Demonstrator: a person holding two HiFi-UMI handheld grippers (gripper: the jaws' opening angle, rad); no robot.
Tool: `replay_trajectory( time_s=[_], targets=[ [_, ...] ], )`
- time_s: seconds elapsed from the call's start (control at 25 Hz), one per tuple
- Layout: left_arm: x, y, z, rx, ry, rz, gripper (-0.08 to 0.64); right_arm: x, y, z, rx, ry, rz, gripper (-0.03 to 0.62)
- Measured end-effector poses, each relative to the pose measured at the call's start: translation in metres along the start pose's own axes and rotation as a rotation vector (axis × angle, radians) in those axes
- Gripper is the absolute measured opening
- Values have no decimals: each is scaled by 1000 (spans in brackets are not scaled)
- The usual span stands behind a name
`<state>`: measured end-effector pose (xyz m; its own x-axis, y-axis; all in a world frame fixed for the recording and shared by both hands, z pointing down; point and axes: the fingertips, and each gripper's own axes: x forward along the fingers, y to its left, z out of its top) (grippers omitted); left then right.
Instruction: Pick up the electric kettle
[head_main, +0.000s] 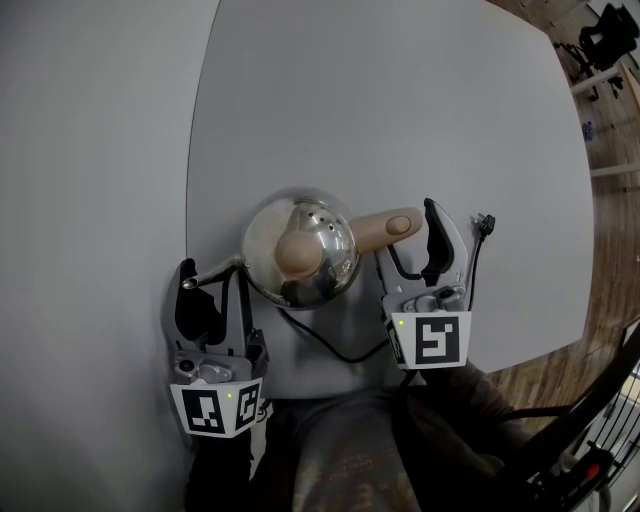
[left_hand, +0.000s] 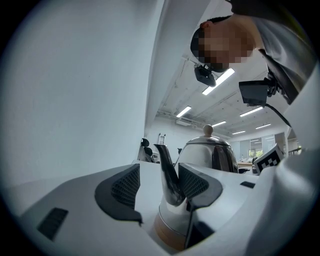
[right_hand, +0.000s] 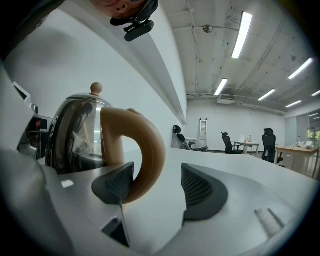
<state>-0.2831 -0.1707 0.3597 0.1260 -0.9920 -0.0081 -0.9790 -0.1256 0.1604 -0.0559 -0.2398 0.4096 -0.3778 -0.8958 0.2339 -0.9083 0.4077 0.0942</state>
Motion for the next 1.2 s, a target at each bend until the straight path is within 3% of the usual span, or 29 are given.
replay_trajectory(
  time_s=[0.2,0.44,1.2],
  targets=[
    [2,0,1,-8,-12,-9,224,1,1,-1,-44,-7,6,285],
    [7,-1,6,0,-29,-8,224,6,4,16,-70,-113,31,285],
    [27,4,21,-10,-39,-7,224,20,6,31,-112,-142,54,275]
  ],
)
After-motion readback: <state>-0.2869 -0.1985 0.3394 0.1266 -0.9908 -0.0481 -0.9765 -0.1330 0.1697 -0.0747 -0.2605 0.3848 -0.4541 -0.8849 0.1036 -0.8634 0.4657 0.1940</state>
